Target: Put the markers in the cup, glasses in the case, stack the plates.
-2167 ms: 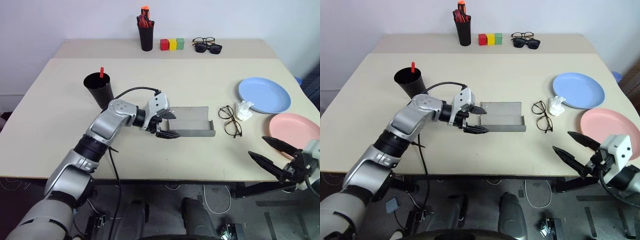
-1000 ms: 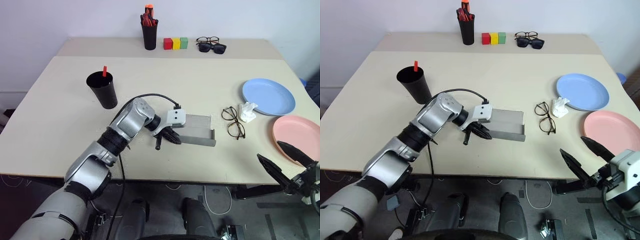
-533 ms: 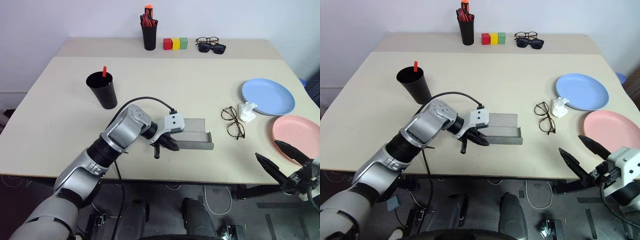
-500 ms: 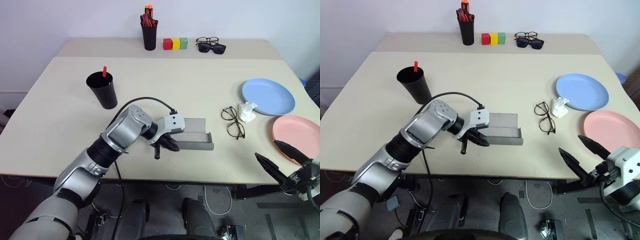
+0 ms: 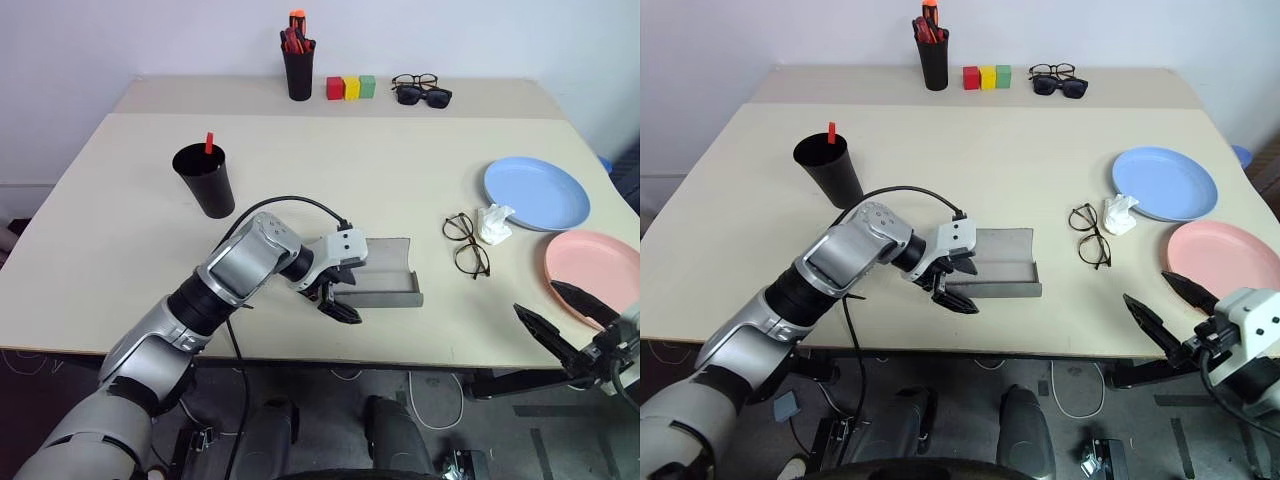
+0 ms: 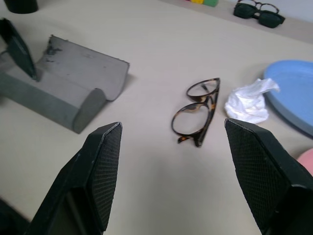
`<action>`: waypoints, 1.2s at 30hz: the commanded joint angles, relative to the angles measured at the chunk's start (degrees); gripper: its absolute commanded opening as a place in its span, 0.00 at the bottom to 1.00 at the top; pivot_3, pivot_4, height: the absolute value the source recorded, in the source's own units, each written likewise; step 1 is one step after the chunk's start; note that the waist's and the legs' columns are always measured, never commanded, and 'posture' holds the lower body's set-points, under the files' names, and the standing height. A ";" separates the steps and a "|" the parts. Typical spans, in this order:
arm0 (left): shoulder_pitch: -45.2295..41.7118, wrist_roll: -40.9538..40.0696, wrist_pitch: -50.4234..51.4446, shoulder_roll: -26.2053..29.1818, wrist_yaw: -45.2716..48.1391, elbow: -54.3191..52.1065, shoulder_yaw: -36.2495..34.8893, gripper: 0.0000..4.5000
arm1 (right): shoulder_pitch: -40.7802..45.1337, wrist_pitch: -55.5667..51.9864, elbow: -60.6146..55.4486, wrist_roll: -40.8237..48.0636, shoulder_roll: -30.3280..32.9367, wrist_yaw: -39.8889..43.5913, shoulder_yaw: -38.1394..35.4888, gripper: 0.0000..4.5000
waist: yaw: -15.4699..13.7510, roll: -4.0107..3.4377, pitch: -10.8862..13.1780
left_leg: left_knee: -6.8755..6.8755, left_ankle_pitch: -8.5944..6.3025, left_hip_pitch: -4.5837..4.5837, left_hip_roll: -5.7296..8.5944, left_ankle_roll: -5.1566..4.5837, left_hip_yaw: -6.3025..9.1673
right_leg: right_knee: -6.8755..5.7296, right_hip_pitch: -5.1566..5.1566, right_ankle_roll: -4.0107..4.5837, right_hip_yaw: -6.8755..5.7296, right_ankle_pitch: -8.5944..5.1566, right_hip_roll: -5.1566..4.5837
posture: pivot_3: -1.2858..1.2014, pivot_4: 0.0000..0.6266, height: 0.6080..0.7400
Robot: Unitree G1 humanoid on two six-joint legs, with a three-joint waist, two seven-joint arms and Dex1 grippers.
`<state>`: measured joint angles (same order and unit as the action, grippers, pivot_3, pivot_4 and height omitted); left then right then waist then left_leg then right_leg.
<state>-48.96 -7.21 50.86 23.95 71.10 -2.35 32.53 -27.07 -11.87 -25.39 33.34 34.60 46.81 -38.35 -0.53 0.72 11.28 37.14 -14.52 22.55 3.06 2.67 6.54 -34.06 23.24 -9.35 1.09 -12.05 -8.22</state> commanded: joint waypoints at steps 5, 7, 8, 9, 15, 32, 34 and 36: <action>7.32 -7.05 -26.56 -0.65 -2.48 -3.99 -16.59 0.88 | 12.35 -4.52 13.11 -0.35 9.16 3.60 4.51 0.76 | 0.28 -0.02 -0.02 | 0.01 0.00 -0.05 -0.01 0.00 -0.05 | 0.01 -0.03 0.24 0.04 0.15 -0.03 | 0.52 0.24 0.99; 6.88 -13.00 -22.03 1.88 3.19 -4.67 -18.65 0.88 | 17.21 -6.40 18.17 -0.37 11.73 5.29 6.65 0.76 | 0.46 -0.05 -0.02 | 0.00 0.01 -0.06 -0.01 0.00 -0.08 | 0.02 -0.03 0.30 0.04 0.19 -0.02 | 0.52 0.24 0.99; 6.19 -18.27 -18.70 2.43 5.92 -4.96 -20.94 0.88 | 19.43 -7.37 20.71 -0.38 12.98 6.40 7.76 0.76 | 0.37 -0.08 -0.01 | 0.01 0.01 -0.07 0.00 -0.01 -0.09 | -0.02 -0.03 0.31 0.05 0.20 -0.02 | 0.52 0.24 0.99; 5.39 -21.99 -15.34 3.62 7.49 -5.37 -22.73 0.88 | 21.98 -8.07 23.70 -1.02 14.31 7.51 9.34 0.76 | 0.35 -0.05 0.01 | 0.02 0.02 -0.04 0.00 -0.01 -0.08 | -0.03 0.00 0.31 0.04 0.20 -0.01 | 0.52 0.24 0.99; 6.48 -25.13 -15.06 10.20 9.82 -8.82 -25.70 0.88 | 35.96 -7.43 40.50 -5.69 17.35 13.10 17.64 0.76 | 0.56 -0.07 0.02 | 0.02 0.01 -0.07 0.02 -0.02 -0.07 | -0.02 -0.08 0.22 0.03 0.18 -0.01 | 0.52 0.24 0.99; 16.05 -24.24 -20.43 15.72 5.88 -19.06 -24.88 0.88 | 58.51 -8.83 61.70 -11.66 12.14 22.27 29.87 0.76 | 1.66 -0.09 0.04 | -0.01 0.02 -0.10 0.02 0.00 -0.07 | -0.10 -0.03 0.04 0.08 0.30 0.02 | 0.52 0.24 0.99; 16.55 -23.66 -21.02 15.95 5.28 -19.32 -24.54 0.88 | 60.02 -8.56 63.26 -12.37 11.57 22.63 30.44 0.76 | 1.58 -0.09 0.04 | -0.01 0.02 -0.10 0.02 0.00 -0.07 | -0.09 -0.03 0.04 0.08 0.30 0.02 | 0.52 0.24 0.99; 16.97 -23.50 -21.46 16.08 4.86 -19.61 -24.38 0.88 | 61.25 -8.47 64.52 -12.98 11.13 23.12 31.01 0.76 | 1.52 -0.09 0.04 | -0.01 0.02 -0.09 0.02 0.00 -0.07 | -0.08 -0.03 0.03 0.08 0.30 0.02 | 0.52 0.24 0.99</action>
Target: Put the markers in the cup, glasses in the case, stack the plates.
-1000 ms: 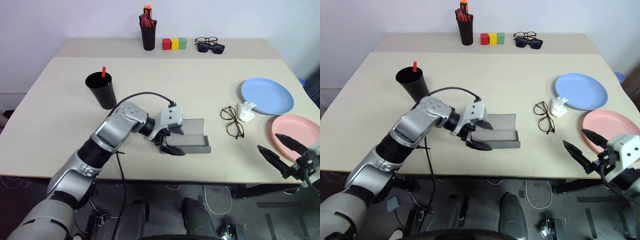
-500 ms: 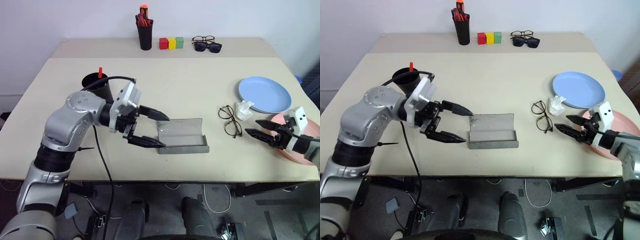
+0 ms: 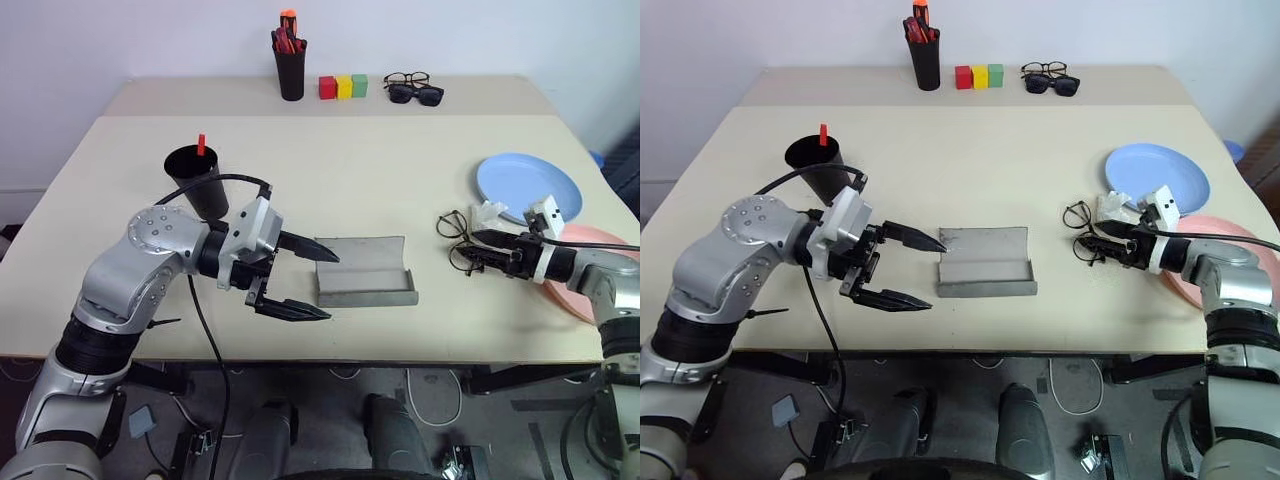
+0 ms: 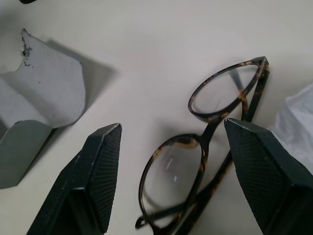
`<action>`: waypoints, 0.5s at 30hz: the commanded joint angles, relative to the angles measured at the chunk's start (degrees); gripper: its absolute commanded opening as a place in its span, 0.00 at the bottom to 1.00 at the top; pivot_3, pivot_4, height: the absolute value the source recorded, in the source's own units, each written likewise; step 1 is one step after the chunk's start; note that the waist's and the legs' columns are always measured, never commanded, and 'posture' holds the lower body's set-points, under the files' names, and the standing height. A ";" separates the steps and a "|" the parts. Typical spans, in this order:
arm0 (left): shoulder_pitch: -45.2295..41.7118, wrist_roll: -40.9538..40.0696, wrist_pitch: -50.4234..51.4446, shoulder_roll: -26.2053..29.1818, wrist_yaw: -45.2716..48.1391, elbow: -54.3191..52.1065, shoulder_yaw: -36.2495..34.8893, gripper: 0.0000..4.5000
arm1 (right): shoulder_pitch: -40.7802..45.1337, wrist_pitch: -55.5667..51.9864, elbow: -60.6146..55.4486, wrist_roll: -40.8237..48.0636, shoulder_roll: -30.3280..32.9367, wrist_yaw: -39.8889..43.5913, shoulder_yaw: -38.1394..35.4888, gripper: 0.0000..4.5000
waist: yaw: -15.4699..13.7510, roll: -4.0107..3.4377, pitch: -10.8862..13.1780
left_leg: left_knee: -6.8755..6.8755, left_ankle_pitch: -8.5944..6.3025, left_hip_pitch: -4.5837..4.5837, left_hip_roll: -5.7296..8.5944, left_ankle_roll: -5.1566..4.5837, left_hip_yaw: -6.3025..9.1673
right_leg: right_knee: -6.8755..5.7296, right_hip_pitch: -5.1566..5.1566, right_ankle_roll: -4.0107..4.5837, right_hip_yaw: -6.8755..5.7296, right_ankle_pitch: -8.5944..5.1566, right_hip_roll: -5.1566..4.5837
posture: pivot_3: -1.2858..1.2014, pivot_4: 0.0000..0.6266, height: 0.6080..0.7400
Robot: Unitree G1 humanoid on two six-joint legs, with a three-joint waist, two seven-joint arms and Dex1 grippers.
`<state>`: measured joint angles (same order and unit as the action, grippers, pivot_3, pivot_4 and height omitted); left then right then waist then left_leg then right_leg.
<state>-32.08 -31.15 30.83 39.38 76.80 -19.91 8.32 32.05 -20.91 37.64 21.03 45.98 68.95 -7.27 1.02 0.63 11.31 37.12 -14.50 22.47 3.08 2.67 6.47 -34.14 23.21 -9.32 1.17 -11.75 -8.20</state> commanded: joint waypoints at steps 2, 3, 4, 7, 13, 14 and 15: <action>0.28 0.27 -1.34 0.61 -1.34 -2.28 -0.29 0.88 | 3.14 0.78 2.82 -1.26 -0.41 1.45 0.34 0.76 | 0.02 0.00 0.00 | 0.00 0.00 0.00 0.00 0.00 0.00 | 0.00 0.01 0.00 0.00 0.00 0.00 | 0.52 0.24 0.99; 0.35 0.33 -1.37 0.64 -1.55 -2.36 -0.33 0.88 | 3.54 0.92 3.42 -1.54 -0.45 1.67 0.44 0.76 | 0.04 0.00 0.00 | 0.00 0.00 0.00 0.00 0.00 0.00 | 0.00 0.01 0.00 0.00 0.00 0.00 | 0.52 0.24 0.99; 0.41 0.36 -1.35 0.65 -1.83 -2.44 -0.39 0.88 | 3.96 1.07 4.07 -1.89 -0.46 1.89 0.55 0.76 | 0.07 0.00 0.00 | 0.00 0.00 0.00 0.00 0.00 0.00 | -0.01 0.01 0.00 0.00 0.00 0.00 | 0.52 0.24 0.99; 0.61 0.30 -1.28 0.69 -2.43 -2.73 -0.38 0.88 | 4.77 1.43 5.45 -2.68 -0.49 2.51 0.82 0.76 | 0.11 0.00 0.00 | 0.00 0.00 -0.01 0.00 0.00 0.00 | -0.01 0.01 0.00 0.00 0.00 0.00 | 0.52 0.24 0.99; 1.18 0.12 -0.90 0.43 -3.88 -3.34 -0.27 0.88 | 6.32 2.02 7.70 -3.92 -1.14 3.05 1.27 0.76 | 0.21 0.00 0.00 | 0.00 0.00 -0.01 -0.01 0.00 0.00 | -0.03 0.02 -0.01 0.00 0.01 0.01 | 0.52 0.24 0.99; 1.30 0.09 -0.91 0.50 -4.06 -3.43 -0.31 0.88 | 6.47 2.09 7.85 -4.08 -1.28 3.08 1.27 0.76 | 0.21 0.00 0.00 | 0.00 0.01 -0.02 0.00 0.01 0.00 | -0.04 0.02 -0.01 0.01 0.01 0.01 | 0.52 0.24 0.99; 1.40 -0.11 -0.72 0.52 -4.26 -3.54 -0.41 0.88 | 6.79 2.16 8.16 -4.29 -1.50 3.11 1.28 0.76 | 0.20 0.00 0.00 | 0.00 0.01 -0.02 -0.01 0.02 0.00 | -0.04 0.02 0.00 0.01 0.01 0.01 | 0.52 0.24 0.99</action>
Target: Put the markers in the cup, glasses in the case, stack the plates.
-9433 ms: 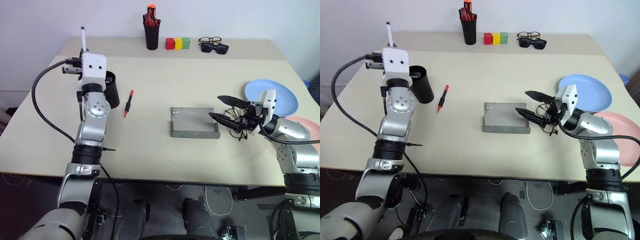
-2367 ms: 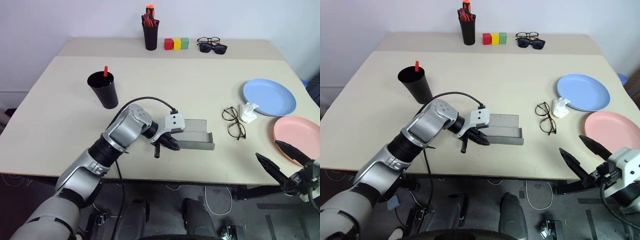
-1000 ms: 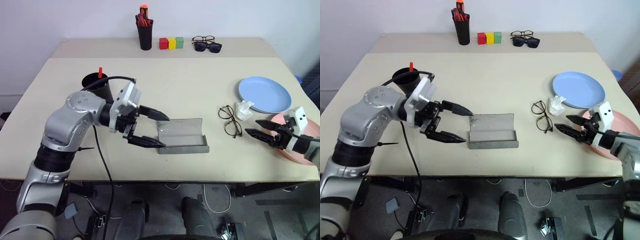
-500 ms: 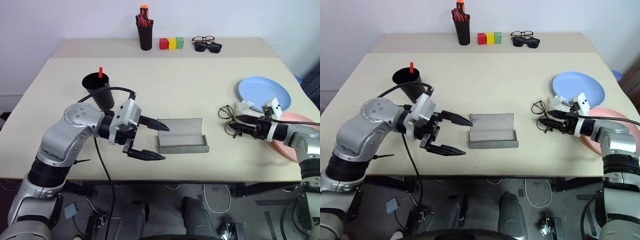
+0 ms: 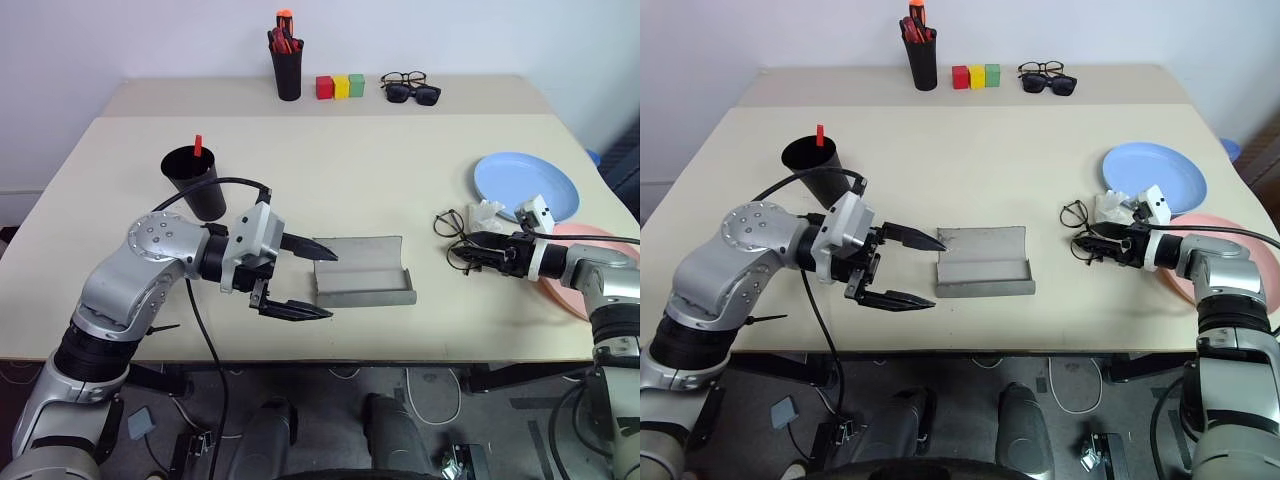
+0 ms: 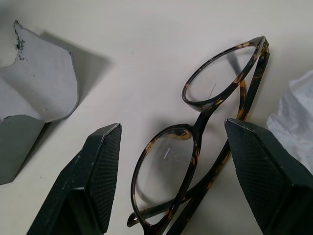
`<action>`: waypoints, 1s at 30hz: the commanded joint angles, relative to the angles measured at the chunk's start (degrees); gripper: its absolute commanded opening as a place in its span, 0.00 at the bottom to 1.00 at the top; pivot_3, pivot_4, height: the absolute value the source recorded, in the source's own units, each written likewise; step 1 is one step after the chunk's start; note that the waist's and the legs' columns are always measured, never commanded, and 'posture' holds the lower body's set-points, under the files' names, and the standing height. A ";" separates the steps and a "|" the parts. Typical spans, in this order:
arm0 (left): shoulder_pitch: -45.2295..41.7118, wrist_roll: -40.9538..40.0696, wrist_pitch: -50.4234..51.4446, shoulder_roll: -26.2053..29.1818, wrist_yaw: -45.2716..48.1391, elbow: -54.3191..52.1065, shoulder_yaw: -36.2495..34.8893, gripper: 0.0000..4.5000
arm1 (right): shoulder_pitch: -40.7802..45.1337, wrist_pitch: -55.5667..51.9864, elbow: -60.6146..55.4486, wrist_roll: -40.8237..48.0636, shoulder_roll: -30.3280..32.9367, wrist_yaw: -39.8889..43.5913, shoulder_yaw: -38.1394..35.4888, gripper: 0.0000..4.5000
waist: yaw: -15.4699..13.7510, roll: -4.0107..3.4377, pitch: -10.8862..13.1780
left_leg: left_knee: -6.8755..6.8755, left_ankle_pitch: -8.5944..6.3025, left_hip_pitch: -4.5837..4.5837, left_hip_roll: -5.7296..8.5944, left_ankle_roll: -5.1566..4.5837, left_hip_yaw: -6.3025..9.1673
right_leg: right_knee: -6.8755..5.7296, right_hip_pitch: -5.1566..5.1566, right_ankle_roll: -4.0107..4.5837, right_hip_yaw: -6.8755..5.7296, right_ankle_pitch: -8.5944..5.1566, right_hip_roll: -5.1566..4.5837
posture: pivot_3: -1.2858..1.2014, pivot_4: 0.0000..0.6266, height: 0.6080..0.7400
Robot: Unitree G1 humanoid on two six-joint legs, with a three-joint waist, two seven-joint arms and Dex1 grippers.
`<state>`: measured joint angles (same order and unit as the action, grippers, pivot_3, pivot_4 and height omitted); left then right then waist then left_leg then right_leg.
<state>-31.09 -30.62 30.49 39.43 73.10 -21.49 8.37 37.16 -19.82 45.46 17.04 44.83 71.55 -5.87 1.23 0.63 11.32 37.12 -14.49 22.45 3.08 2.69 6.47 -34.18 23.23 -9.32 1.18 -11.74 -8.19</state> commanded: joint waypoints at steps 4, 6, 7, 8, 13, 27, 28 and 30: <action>0.93 -1.08 0.33 0.58 -1.62 -2.64 -0.76 0.89 | 3.50 1.72 2.22 -1.28 -1.31 0.57 0.16 0.46 | 0.01 0.00 0.00 | 0.00 0.00 -0.01 0.00 0.00 0.00 | -0.01 0.00 0.00 0.00 0.00 0.01 | 0.52 0.24 0.99; 1.41 -1.23 0.54 0.67 -2.10 -3.19 -0.99 0.89 | 4.08 2.09 2.96 -1.67 -1.66 0.64 0.28 0.24 | -0.02 0.00 0.00 | -0.01 0.00 0.00 0.00 0.00 0.00 | 0.00 0.00 0.00 0.00 0.00 0.01 | 0.52 0.24 0.99; 1.59 -1.39 0.82 0.63 -2.50 -3.54 -1.15 0.89 | 4.42 2.36 3.40 -1.89 -1.89 0.63 0.40 0.11 | -0.03 0.00 0.00 | -0.01 0.00 0.00 0.00 0.00 0.01 | 0.00 0.00 0.00 0.00 0.00 0.01 | 0.52 0.24 0.99; 1.71 -1.46 1.00 0.62 -2.87 -3.79 -1.25 0.89 | 4.74 2.66 3.82 -2.12 -2.11 0.65 0.49 0.01 | -0.03 0.00 0.00 | -0.01 0.00 0.00 0.00 0.00 0.00 | 0.01 0.00 0.00 0.00 0.00 0.01 | 0.52 0.24 0.99; 2.41 -1.45 1.24 0.82 -4.34 -4.34 -1.49 0.89 | 5.56 3.88 4.52 -2.95 -2.46 1.00 0.48 0.01 | 0.03 0.01 -0.01 | 0.02 0.02 -0.06 -0.01 0.04 0.02 | -0.04 -0.06 0.01 0.00 0.02 0.03 | 0.52 0.24 0.99; 9.87 1.35 -4.22 4.85 -5.22 -0.72 -3.87 0.89 | -5.53 -9.21 -42.60 11.54 -7.03 -4.48 -2.21 0.01 | -0.14 -0.06 0.03 | -0.08 0.02 -0.02 -0.14 0.04 0.06 | -0.06 0.10 0.05 0.07 0.02 0.19 | 0.52 0.24 0.99; 10.07 1.09 -4.13 5.37 -5.21 -0.67 -4.40 0.89 | -6.52 -9.25 -45.17 11.39 -7.62 -5.36 -1.42 0.01 | -0.19 -0.06 0.03 | -0.07 0.02 -0.02 -0.15 0.05 0.07 | -0.07 0.10 0.05 0.07 0.02 0.21 | 0.52 0.24 0.99; 10.62 0.68 -4.08 6.60 -4.98 -0.61 -5.55 0.89 | -8.15 -9.78 -49.74 11.52 -8.68 -6.97 0.06 0.01 | -0.45 -0.06 0.03 | -0.05 0.02 -0.01 -0.16 0.05 0.07 | -0.06 0.11 0.09 0.06 0.02 0.21 | 0.52 0.24 0.99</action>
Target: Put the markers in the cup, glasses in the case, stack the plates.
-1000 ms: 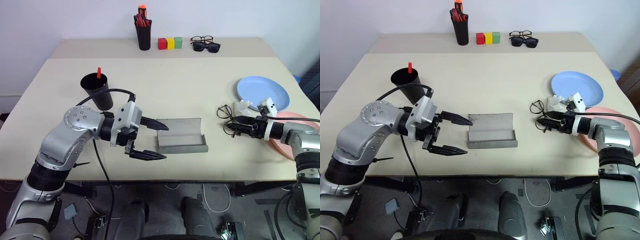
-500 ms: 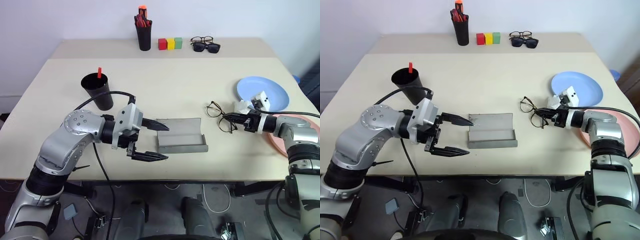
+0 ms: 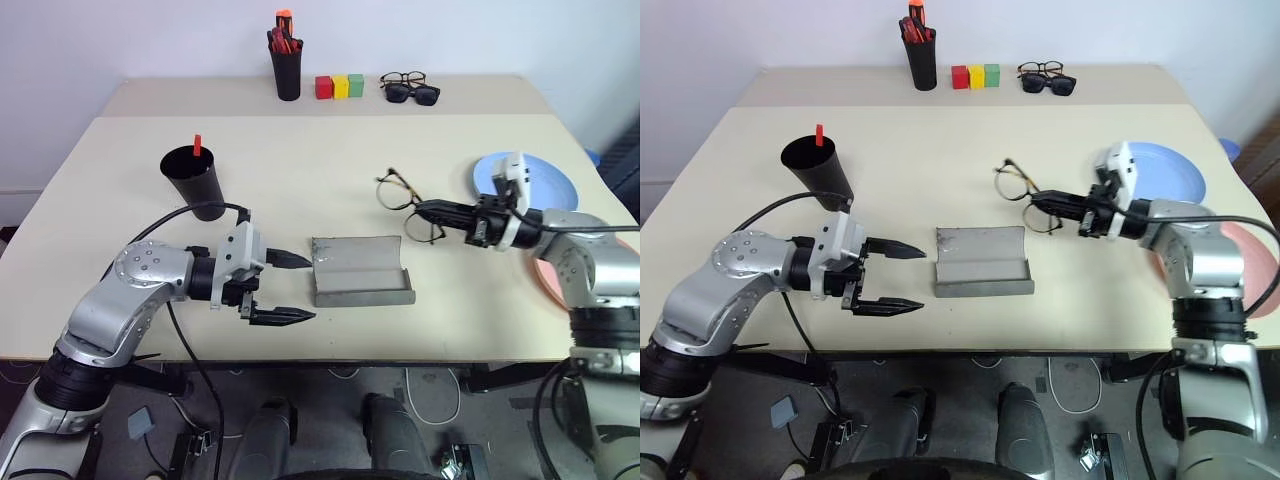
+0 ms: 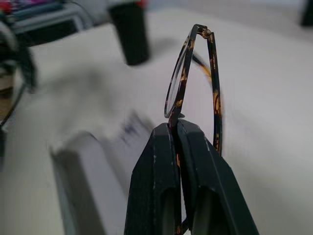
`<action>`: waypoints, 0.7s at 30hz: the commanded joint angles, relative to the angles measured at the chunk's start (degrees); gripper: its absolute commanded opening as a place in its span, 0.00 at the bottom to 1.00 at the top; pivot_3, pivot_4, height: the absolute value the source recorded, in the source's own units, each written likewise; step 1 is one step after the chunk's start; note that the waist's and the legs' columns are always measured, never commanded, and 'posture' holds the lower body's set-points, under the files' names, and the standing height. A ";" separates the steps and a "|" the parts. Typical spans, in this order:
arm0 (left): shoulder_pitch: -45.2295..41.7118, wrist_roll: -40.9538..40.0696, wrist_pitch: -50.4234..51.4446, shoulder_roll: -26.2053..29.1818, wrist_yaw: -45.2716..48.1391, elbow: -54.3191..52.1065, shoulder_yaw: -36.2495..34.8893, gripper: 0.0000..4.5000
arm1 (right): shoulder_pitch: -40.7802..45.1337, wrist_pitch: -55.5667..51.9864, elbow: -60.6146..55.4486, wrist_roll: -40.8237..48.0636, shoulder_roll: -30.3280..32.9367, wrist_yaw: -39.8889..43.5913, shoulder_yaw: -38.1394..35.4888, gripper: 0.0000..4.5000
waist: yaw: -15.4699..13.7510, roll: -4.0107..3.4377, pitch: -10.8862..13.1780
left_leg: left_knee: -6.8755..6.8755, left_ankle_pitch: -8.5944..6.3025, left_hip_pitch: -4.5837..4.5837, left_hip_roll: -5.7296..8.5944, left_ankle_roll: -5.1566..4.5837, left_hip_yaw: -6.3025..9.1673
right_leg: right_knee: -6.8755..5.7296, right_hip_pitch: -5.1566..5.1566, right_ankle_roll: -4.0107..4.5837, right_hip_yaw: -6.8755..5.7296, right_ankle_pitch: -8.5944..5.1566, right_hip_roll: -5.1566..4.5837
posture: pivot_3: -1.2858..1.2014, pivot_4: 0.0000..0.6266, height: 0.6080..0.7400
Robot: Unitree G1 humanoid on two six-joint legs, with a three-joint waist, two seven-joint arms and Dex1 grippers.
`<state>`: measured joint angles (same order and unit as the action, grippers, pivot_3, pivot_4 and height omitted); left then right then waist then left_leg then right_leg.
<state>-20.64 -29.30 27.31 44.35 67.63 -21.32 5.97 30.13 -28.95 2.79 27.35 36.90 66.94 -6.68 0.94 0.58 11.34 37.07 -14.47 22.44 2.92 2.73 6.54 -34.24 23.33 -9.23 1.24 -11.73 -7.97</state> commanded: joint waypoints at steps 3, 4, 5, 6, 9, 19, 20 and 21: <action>1.58 -0.23 -1.84 3.73 1.35 -0.62 -4.53 0.89 | -2.73 -0.04 -11.85 -0.61 -1.29 -3.80 4.54 0.01 | -0.07 0.00 0.00 | 0.02 0.00 0.01 0.01 0.00 -0.02 | 0.02 0.01 0.16 0.00 -0.07 -0.01 | 0.52 0.24 0.99; 1.94 0.09 -2.37 4.12 1.64 -0.61 -4.62 0.89 | -3.20 0.97 -12.39 -1.82 -0.80 -3.48 5.93 0.01 | -0.04 0.00 0.00 | 0.01 0.00 0.01 0.00 0.00 -0.01 | 0.02 0.02 0.16 0.00 -0.08 0.00 | 0.52 0.24 0.99; 2.36 -0.12 -2.50 4.42 1.85 -0.88 -4.89 0.89 | -3.52 2.04 -12.54 -3.05 -0.40 -3.26 7.32 0.01 | -0.02 0.00 0.00 | 0.00 0.00 0.01 -0.01 0.00 -0.01 | 0.02 0.03 0.16 0.00 -0.08 0.00 | 0.52 0.24 0.99; 2.67 -0.53 -2.43 4.62 1.94 -1.21 -5.13 0.89 | -3.71 2.64 -12.52 -3.70 -0.12 -2.94 8.24 0.01 | -0.01 0.00 0.00 | -0.01 0.00 0.01 -0.01 0.00 -0.02 | 0.01 0.03 0.17 0.00 -0.08 0.01 | 0.52 0.24 0.99; 3.64 -2.02 -1.99 5.15 2.40 -2.24 -6.21 0.89 | -3.83 3.35 -12.09 -4.62 0.82 -2.05 9.98 0.01 | -0.03 0.00 0.00 | -0.01 0.00 0.01 -0.02 0.00 -0.02 | 0.02 0.03 0.18 0.00 -0.07 0.01 | 0.52 0.24 0.99; 8.37 -3.35 -3.74 7.09 3.88 -4.08 -11.14 0.89 | -5.51 5.45 -9.74 -7.44 4.20 1.46 13.35 0.01 | 0.05 0.00 0.00 | -0.02 0.00 0.01 -0.14 0.00 -0.05 | 0.03 0.05 0.24 -0.01 -0.06 0.08 | 0.52 0.24 0.99; 8.69 -3.31 -3.94 7.24 3.86 -4.14 -11.36 0.89 | -5.45 5.93 -9.29 -7.88 4.49 1.92 13.63 0.01 | 0.05 0.00 0.00 | -0.01 -0.01 0.01 -0.19 0.00 -0.08 | 0.05 0.05 0.27 0.00 -0.04 0.12 | 0.52 0.24 0.99; 8.85 -3.30 -4.03 7.30 3.74 -4.22 -11.43 0.89 | -5.40 6.18 -8.99 -8.14 4.69 2.32 13.84 0.01 | 0.02 0.00 0.00 | -0.01 -0.01 0.01 -0.24 0.00 -0.09 | 0.07 0.05 0.31 0.00 -0.02 0.16 | 0.52 0.24 0.99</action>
<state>-11.75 -31.91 24.37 50.88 71.09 -23.82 -3.63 24.35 -24.19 -5.90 19.58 40.82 68.41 6.96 0.96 0.57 11.35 37.06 -14.48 22.45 2.63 2.74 6.44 -34.16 23.38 -8.89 1.23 -11.73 -7.77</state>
